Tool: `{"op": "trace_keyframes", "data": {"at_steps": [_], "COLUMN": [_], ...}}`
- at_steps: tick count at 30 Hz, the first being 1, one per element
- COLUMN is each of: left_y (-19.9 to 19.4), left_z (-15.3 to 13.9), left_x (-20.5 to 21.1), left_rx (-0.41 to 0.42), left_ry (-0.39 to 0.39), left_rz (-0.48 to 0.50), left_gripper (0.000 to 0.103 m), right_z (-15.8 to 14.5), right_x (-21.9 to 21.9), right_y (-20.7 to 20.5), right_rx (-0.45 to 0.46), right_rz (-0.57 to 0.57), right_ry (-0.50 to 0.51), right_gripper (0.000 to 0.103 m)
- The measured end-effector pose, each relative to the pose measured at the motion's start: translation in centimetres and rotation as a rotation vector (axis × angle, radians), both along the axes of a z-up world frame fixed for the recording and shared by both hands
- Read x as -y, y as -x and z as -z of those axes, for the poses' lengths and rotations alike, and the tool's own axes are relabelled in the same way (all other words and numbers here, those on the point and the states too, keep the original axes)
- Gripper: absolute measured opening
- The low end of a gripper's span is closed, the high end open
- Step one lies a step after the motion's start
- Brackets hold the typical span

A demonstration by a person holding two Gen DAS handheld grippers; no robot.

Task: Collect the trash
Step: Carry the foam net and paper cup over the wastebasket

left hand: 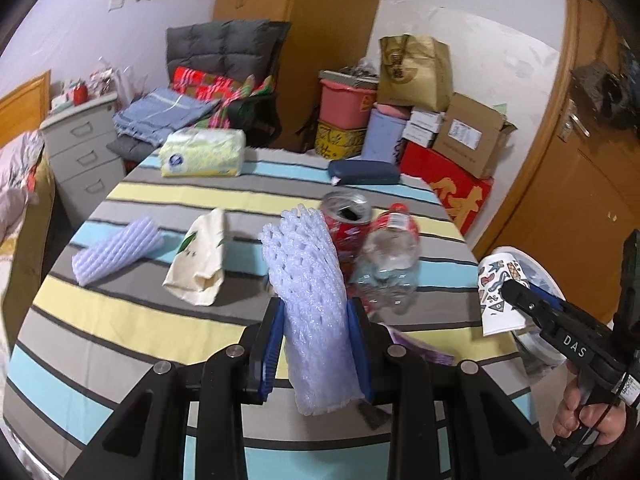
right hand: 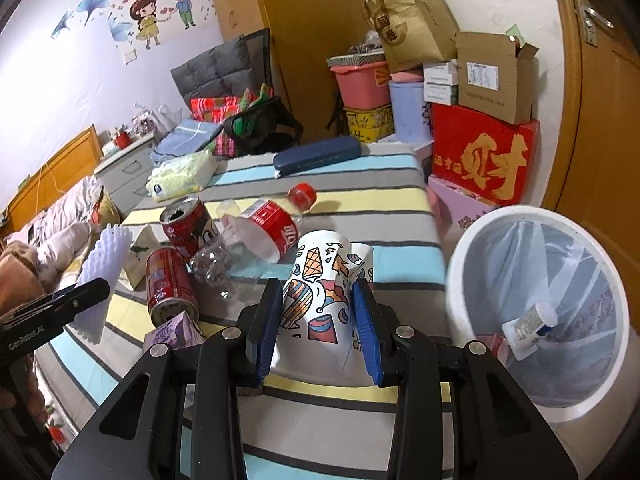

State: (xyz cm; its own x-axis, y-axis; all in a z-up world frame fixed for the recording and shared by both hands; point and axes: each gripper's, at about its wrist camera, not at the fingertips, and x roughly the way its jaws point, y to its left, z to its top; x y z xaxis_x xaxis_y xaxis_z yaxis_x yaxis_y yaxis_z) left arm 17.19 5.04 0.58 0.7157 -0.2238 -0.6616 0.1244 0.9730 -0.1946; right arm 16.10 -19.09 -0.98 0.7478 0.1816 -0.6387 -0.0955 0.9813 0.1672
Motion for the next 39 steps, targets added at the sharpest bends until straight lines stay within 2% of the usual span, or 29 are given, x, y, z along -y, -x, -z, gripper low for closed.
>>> {"op": "trace_keyframes", "data": {"at_steps": [11, 28, 39], "left_y": [0.9, 1.7, 1.0], "left_z": [-2.7, -3.6, -2.2], "left_x": [6.5, 18.6, 25.8], "left_rx": [0.066, 0.112, 0.070], "left_ry": [-0.038, -0.082, -0.076], "left_rz": [0.128, 0.337, 0.466], "left_gripper": [0.032, 0.032, 0.032], "right_z": [-1.5, -2.3, -1.2], "right_x": [3.3, 10.8, 14.7], "right_y": [1.5, 3.6, 3.5], "right_rx": [0.061, 0.083, 0.040], "right_rz": [0.058, 0.206, 0.263], "right_ry": [0.003, 0.033, 0.053], "right_gripper": [0.037, 0.037, 0.038]}}
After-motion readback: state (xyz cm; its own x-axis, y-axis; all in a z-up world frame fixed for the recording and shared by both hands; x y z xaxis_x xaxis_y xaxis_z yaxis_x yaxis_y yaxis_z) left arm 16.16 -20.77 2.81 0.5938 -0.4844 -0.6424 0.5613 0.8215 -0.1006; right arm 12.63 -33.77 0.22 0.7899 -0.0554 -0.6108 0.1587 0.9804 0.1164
